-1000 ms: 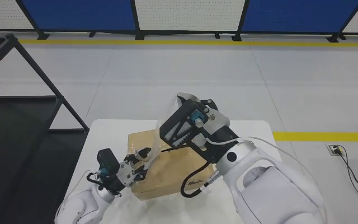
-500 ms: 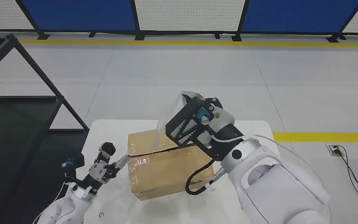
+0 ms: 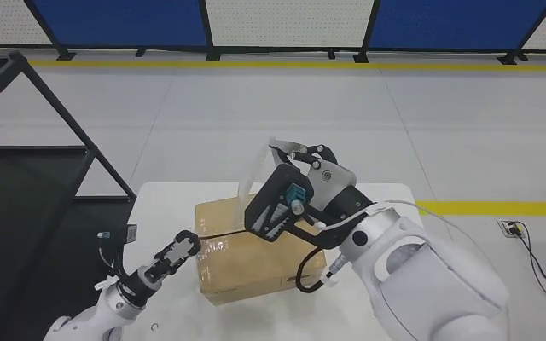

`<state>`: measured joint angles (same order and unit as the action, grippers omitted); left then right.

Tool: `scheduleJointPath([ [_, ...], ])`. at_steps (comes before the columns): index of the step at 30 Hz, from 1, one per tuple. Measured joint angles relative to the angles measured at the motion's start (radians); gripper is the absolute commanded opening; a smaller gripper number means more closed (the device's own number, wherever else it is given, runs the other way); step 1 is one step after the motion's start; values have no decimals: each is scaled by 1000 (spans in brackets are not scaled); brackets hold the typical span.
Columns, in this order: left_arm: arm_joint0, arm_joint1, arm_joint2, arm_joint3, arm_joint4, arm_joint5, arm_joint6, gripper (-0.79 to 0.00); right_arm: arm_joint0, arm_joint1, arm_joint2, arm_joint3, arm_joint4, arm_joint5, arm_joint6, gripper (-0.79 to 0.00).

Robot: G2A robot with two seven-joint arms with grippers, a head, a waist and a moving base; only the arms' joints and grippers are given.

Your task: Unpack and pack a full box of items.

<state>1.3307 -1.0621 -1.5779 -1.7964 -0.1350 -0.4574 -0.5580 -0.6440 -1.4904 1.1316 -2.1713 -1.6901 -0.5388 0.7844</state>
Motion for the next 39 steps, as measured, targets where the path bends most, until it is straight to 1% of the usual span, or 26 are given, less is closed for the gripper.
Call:
scheduleJointPath([
  [1, -1, 0, 11, -9, 16, 5, 3, 0, -8, 1, 0, 2, -1, 2, -8, -785],
  [3, -12, 1, 8, -20, -12, 10, -39, 0, -32, 3, -1, 2, -5, 3, -34, -785],
  [5, -20, 0, 15, -28, -25, 11, -34, 0, -45, 5, -2, 0, -9, 4, -46, -785],
  [8, -30, -6, 49, -41, 105, 14, 63, 0, -54, 6, -8, -3, -10, 4, -53, -785],
  [11, -44, -12, 84, -42, 202, 34, 132, 0, -56, 6, -12, -3, -4, 4, -54, -785],
  [15, -69, -21, 125, -25, 268, 71, 197, 0, -56, 6, -14, -4, 11, 4, -59, -785],
  [17, -82, -23, 138, -15, 269, 82, 210, 0, -54, 7, -15, -7, 14, 2, -58, -785],
  [20, -100, -25, 149, 4, 265, 92, 199, 0, -51, 7, -17, -12, 21, -2, -55, -785],
  [25, -118, -27, 147, 30, 267, 105, 197, 0, -45, 7, -20, -17, 45, -10, -65, -785],
  [31, -129, -30, 144, 60, 296, 139, 233, 0, -41, 9, -24, -20, 52, -21, -80, -785],
  [39, -115, -33, 121, 56, 222, 84, 247, 0, -38, 11, -30, -4, 62, -16, -88, -785],
])
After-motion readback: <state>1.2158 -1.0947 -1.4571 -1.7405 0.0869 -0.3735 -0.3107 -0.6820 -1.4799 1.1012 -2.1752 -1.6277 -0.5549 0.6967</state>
